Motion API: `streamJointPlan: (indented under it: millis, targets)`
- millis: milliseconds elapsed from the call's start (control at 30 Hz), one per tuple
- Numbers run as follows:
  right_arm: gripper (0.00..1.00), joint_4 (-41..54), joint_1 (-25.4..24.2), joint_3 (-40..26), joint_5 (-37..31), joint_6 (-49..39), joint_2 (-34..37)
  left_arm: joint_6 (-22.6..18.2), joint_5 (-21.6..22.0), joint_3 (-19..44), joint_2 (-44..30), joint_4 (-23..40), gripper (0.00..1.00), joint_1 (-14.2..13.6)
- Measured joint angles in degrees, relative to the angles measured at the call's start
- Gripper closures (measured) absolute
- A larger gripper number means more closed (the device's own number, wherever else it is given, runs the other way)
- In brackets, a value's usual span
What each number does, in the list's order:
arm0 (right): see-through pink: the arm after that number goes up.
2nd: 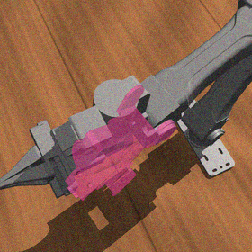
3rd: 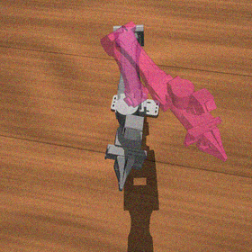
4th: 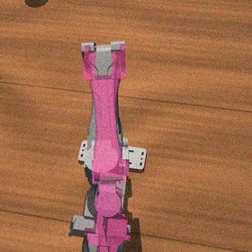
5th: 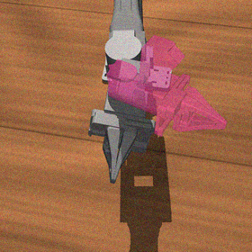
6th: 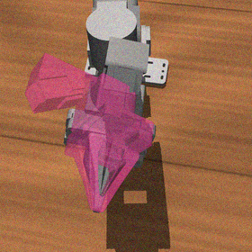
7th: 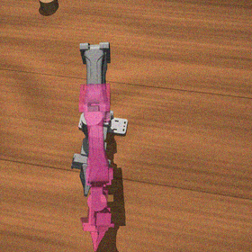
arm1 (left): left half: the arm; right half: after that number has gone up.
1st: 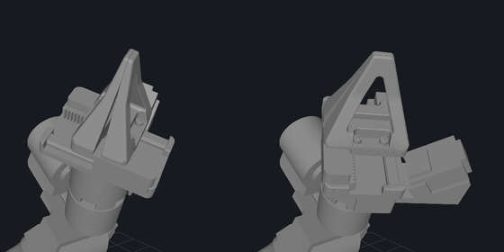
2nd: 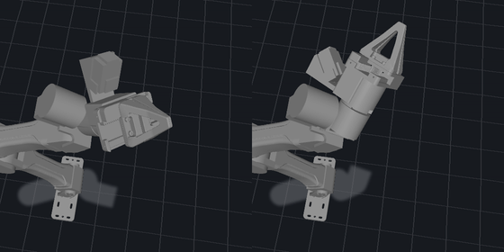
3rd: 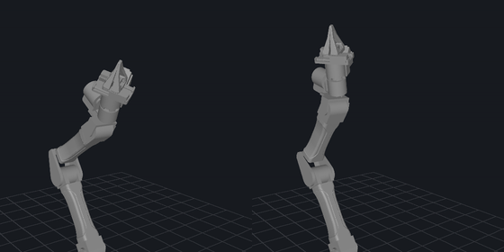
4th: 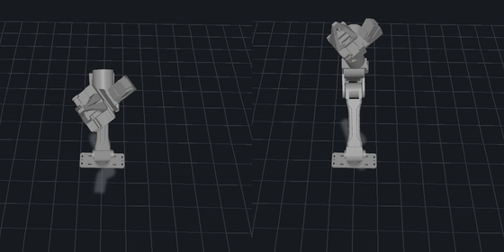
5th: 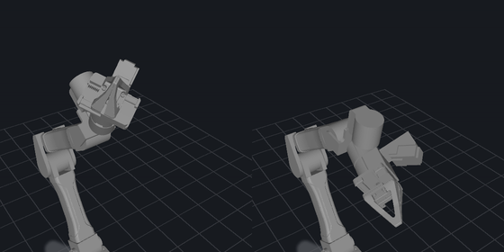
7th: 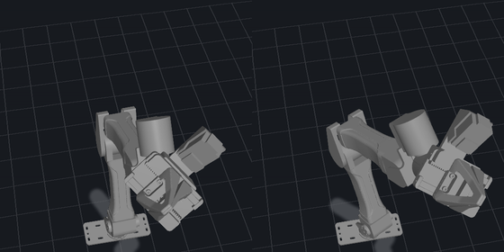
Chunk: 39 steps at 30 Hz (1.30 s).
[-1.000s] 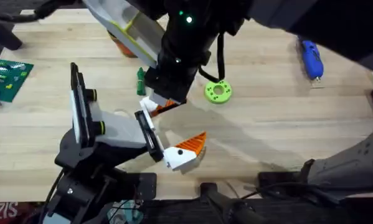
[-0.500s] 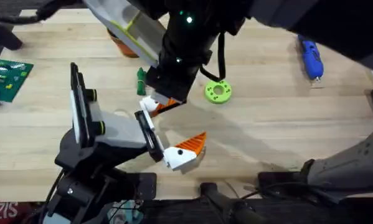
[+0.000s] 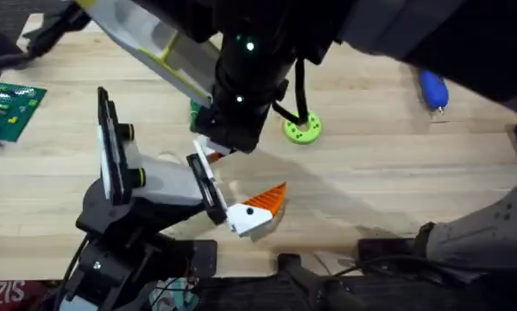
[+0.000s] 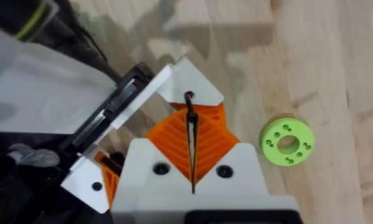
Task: Pick up the gripper from the table and insert it into the empty holder that is missing its gripper. Then pick up a screw, insert it into the mounting hole, and use the screwdriver to tighten it. Finally, clean up the table by picking up the vegetable and placing it into the bucket.
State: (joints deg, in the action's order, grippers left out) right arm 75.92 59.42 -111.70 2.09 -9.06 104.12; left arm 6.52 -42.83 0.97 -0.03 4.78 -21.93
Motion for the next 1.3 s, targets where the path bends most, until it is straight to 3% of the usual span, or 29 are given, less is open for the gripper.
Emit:
streamJointPlan:
  millis: [367, 1300]
  targets:
    - [0.99, 0.1, 0.0, 0.0, -3.7, 0.0, 0.0, 0.0, 0.0, 0.0, 0.0, 0.0, 0.018, 0.0]
    - [0.99, 0.1, 2.3, 0.0, -4.0, 0.0, 0.0, 0.0, 0.0, 0.0, 0.0, 0.0, 0.018, 0.0]
